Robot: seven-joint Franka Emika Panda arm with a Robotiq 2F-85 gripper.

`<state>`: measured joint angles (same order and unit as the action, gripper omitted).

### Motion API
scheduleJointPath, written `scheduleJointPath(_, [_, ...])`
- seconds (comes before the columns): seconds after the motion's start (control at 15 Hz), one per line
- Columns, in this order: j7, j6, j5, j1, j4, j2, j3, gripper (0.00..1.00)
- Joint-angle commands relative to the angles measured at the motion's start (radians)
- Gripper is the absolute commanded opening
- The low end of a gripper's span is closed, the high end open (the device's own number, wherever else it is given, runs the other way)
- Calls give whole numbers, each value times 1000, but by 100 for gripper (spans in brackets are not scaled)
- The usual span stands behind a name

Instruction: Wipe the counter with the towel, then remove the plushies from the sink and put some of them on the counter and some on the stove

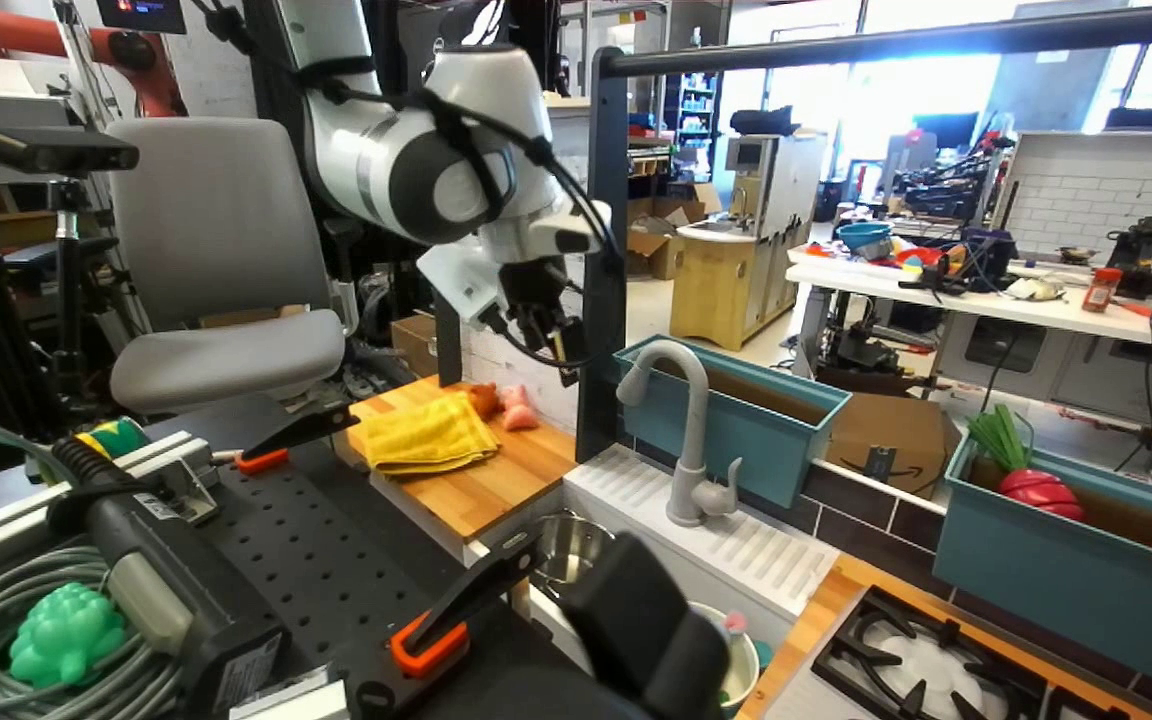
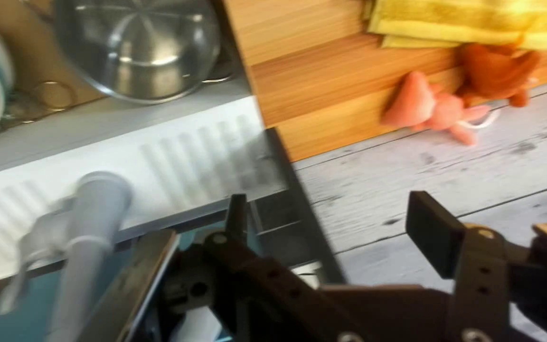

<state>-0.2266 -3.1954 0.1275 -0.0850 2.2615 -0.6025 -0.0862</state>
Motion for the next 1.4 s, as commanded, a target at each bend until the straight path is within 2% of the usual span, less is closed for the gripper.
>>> scheduleJointPath(0.0, [-14, 171, -19, -125, 43, 117, 272, 100])
scheduleJointPath(0.07, [-70, 205, -86, -151, 20, 96, 349, 100])
scheduleJointPath(0.13, [-76, 249, -98, -195, -7, 76, 429, 100])
scheduleJointPath(0.2, [-32, 188, -71, -102, 18, 98, 302, 100])
scheduleJointPath(0.27, [-44, 212, -96, -120, 14, 95, 358, 100])
scheduleJointPath(0.4, [-55, 224, -110, -138, 10, 91, 396, 100])
scheduleJointPath(0.53, [-52, 214, -110, -125, -23, 34, 386, 100])
scheduleJointPath(0.73, [-98, 169, -90, -109, -79, -86, 413, 100])
scheduleJointPath(1.0, [-77, 126, -80, -75, -172, -227, 402, 100])
scheduleJointPath(1.33, [-42, 117, -90, -72, -310, -371, 421, 100])
